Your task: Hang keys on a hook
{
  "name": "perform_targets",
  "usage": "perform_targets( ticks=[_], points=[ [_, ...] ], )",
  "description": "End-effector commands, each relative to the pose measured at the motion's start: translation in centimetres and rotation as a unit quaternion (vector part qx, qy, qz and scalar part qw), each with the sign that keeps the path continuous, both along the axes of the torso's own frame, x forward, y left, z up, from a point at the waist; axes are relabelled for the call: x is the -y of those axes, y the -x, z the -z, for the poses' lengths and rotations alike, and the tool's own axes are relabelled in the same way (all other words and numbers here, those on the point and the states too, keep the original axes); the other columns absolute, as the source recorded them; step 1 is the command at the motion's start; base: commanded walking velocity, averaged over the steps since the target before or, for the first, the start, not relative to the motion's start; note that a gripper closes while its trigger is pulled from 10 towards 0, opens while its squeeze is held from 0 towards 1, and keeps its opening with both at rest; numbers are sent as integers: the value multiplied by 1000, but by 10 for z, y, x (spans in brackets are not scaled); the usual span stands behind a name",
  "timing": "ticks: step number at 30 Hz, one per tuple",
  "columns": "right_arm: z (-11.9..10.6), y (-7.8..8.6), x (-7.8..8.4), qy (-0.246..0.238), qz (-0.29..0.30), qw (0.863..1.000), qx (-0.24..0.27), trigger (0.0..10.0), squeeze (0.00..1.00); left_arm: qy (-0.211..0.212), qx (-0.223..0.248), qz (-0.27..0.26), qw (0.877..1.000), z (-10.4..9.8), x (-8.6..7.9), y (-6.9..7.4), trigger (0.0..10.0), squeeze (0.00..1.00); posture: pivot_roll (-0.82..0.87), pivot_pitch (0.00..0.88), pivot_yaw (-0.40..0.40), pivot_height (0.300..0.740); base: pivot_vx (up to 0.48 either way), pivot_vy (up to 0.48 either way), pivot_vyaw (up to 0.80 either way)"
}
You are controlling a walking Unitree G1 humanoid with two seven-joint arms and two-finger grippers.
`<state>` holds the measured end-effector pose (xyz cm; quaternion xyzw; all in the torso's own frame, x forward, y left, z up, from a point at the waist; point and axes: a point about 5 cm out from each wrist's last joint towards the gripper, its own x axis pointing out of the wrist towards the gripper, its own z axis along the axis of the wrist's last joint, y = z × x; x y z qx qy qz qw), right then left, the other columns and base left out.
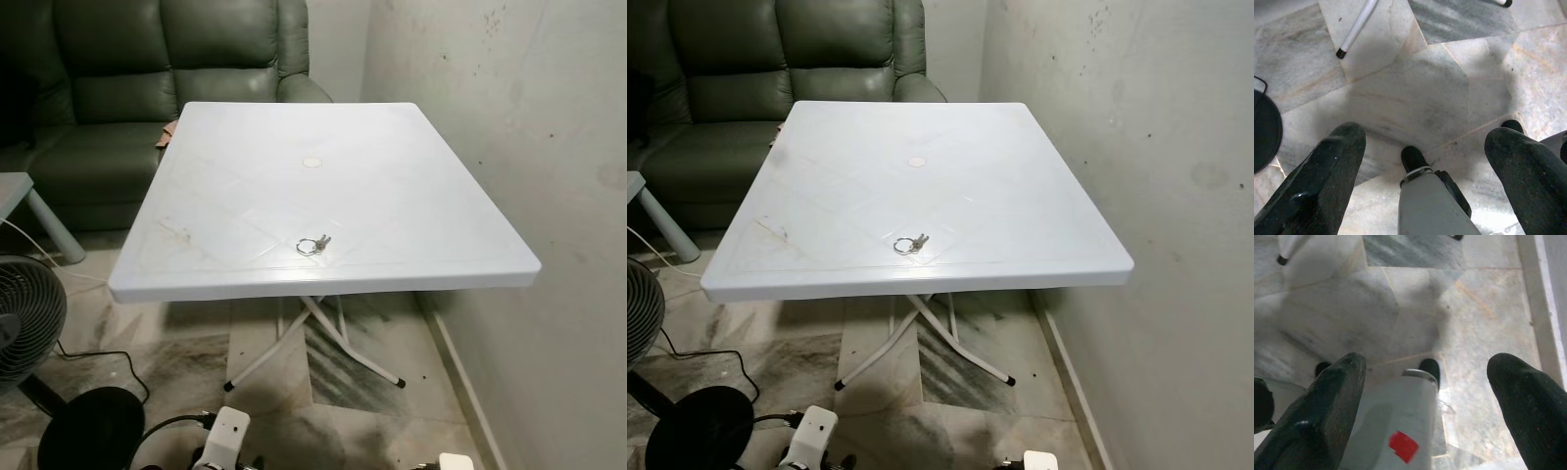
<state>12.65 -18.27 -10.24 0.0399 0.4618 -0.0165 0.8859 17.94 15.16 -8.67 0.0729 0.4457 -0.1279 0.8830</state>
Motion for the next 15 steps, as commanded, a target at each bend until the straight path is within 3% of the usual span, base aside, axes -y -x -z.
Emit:
perform_targets(
  ticks=[1,7,15],
  points=[
    [2,6,0,-3,3,1000,-11,10000,0,-8,1,-6,1000,0,-6,1,10000,0,-34,0,10,740,0,0,0],
    [0,2,2,14,-18,1000,2,10000,0,3,26,-8,1000,-5,-3,-9,10000,0,-31,0,10,740,0,0,0],
    [-18,-29,9,23,-46,994,99,10000,0,33,114,-9,993,-27,-2,-40,10000,0,-38,0,8,740,0,0,0]
  ],
)
